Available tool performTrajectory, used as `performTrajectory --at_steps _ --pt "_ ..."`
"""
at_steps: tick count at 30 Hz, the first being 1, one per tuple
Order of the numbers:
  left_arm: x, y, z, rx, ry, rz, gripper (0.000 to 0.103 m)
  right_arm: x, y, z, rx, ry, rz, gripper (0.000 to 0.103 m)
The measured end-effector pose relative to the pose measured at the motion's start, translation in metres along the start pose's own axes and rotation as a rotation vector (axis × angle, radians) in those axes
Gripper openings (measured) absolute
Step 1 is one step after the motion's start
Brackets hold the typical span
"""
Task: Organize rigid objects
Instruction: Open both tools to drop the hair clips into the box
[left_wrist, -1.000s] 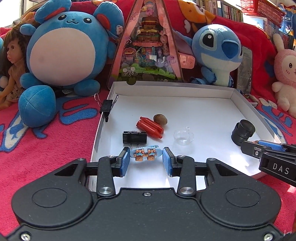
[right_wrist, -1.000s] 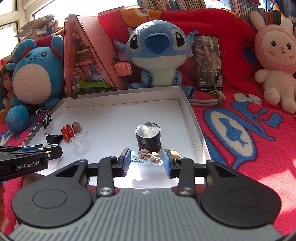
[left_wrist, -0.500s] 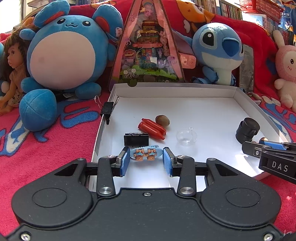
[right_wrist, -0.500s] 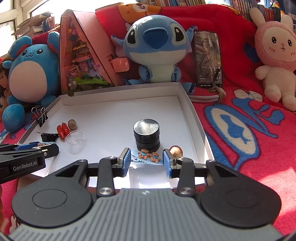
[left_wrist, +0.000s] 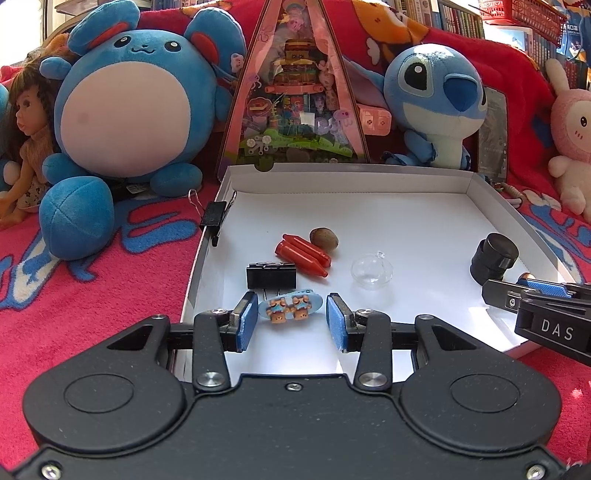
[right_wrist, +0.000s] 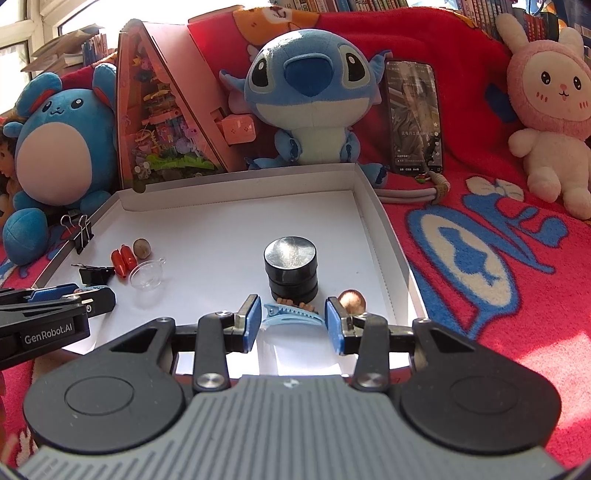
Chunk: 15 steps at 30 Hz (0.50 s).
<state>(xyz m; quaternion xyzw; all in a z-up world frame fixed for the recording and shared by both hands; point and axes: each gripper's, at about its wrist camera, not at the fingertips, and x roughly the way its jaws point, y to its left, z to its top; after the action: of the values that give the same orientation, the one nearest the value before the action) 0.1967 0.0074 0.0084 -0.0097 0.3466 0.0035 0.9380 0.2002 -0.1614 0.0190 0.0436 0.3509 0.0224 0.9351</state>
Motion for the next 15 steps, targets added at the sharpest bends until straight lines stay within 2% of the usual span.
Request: performTrajectory --at_steps 4,8,13,15 --pt "-0.008 -0.002 0.0 0.006 0.012 -0.01 0.062 -0.004 -0.002 0.0 0.007 -0.005 0.008 0.058" --pt "-0.02 -0.003 -0.001 0.016 -0.002 -0.02 0.075 -0.011 -0.002 0.0 0.004 -0.019 0.018 0.065" --pt "-0.038 -0.004 -0.001 0.028 -0.018 -0.035 0.079 -0.025 0.0 -0.002 -0.018 -0.039 0.022 0.07" --pt "-0.046 -0.004 -0.003 0.04 -0.028 -0.041 0.081 -0.033 -0.001 -0.002 -0.019 -0.051 0.024 0.076"
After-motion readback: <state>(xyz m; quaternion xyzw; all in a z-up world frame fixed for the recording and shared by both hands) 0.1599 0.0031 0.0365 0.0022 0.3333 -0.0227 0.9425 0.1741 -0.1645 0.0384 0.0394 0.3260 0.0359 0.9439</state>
